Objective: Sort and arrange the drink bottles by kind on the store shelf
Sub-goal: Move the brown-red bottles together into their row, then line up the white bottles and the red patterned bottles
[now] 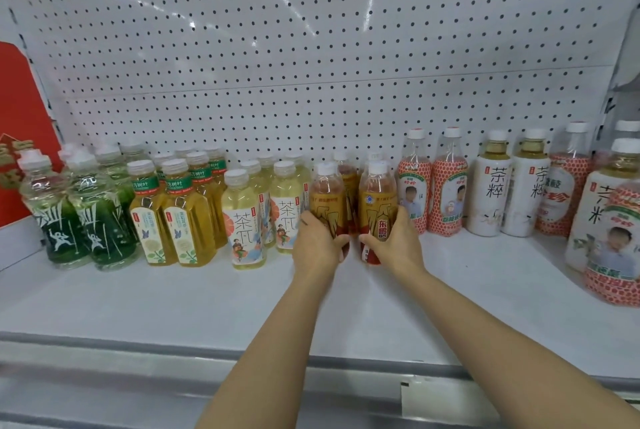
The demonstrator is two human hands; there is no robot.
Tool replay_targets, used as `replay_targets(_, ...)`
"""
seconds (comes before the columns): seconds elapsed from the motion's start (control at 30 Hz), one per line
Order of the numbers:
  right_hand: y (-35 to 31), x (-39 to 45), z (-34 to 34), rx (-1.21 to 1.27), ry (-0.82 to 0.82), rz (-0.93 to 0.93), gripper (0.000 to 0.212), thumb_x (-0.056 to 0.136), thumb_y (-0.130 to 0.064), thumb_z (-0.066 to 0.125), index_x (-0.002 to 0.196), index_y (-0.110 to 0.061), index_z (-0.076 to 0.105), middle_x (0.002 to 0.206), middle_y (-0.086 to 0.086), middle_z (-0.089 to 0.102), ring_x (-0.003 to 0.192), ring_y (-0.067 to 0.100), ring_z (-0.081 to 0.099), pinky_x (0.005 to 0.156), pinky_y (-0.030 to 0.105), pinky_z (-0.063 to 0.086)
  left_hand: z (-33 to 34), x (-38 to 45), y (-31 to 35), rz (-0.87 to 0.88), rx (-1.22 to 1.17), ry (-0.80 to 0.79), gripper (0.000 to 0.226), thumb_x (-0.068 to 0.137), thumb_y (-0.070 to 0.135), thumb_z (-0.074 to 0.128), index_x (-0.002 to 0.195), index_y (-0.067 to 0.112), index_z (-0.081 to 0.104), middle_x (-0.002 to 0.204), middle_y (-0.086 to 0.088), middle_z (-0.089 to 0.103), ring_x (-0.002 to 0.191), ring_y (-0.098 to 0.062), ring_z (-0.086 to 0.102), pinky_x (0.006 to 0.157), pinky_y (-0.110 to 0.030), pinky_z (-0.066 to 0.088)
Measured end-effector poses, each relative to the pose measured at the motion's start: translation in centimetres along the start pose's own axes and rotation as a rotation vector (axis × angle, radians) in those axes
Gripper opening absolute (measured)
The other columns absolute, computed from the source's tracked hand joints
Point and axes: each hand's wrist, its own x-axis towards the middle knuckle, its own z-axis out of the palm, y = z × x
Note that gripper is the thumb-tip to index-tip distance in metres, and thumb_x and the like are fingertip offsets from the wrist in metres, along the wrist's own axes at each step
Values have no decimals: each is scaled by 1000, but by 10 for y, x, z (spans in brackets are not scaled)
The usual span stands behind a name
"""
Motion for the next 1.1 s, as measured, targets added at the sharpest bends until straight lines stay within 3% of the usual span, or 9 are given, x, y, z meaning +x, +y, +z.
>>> replay_targets(0.13, -1, 10, 4, -37, -4, 6, 77, 75, -36, 80, 132, -11, 34, 130, 9, 50, 121, 27, 50, 94, 40, 45, 8, 18, 0, 9, 16, -53, 80, 80, 27, 80, 136, 2, 29, 141, -18, 45, 127, -35, 49, 97, -43, 45)
replay_targets(0.5, -2, 11, 9, -107, 4, 0, 80, 76, -39, 78, 133, -12, 29, 134, 11, 45, 120, 29, 51, 92, 45, 50, 21, 37, -4, 83, 68, -51, 88, 73, 38, 85, 133, 2, 31, 136, -19, 50, 122, -38, 54, 97, -47, 49)
replay_targets(0.63, -4, 5, 3, -134, -4, 51, 74, 79, -44, 74, 132, -12, 35, 134, 9, 49, 118, 28, 54, 92, 46, 50, 22, 35, -8, 115, 77, -67, 95, 78, 40, 80, 142, 0, 24, 141, -21, 47, 126, -38, 52, 101, -49, 46)
replay_targets(0.77, 2, -11, -25, -280, 72, -14, 69, 84, -51, 65, 136, -13, 39, 133, 7, 52, 118, 26, 53, 90, 39, 49, 12, 21, 3, 285, 47, 103, 100, 83, 41, 75, 150, -4, 16, 151, -25, 34, 138, -40, 35, 113, -48, 34)
replay_targets(0.9, 14, -29, -64, -425, 157, -86, 53, 90, -42, 61, 132, -14, 46, 131, 7, 55, 118, 26, 52, 89, 36, 45, 4, -6, 28, 481, 78, 247, 83, 86, 43, 70, 147, 2, 33, 153, -19, 34, 141, -37, 29, 116, -46, 25)
replay_targets(1.1, 44, -59, -127, -560, 241, -88, 46, 92, -40, 56, 131, -15, 50, 127, 5, 57, 117, 25, 52, 92, 35, 43, 32, -50, 75, 609, 10, 111, 66, 86, 40, 71, 134, 3, 47, 138, -17, 48, 125, -36, 44, 104, -43, 39)
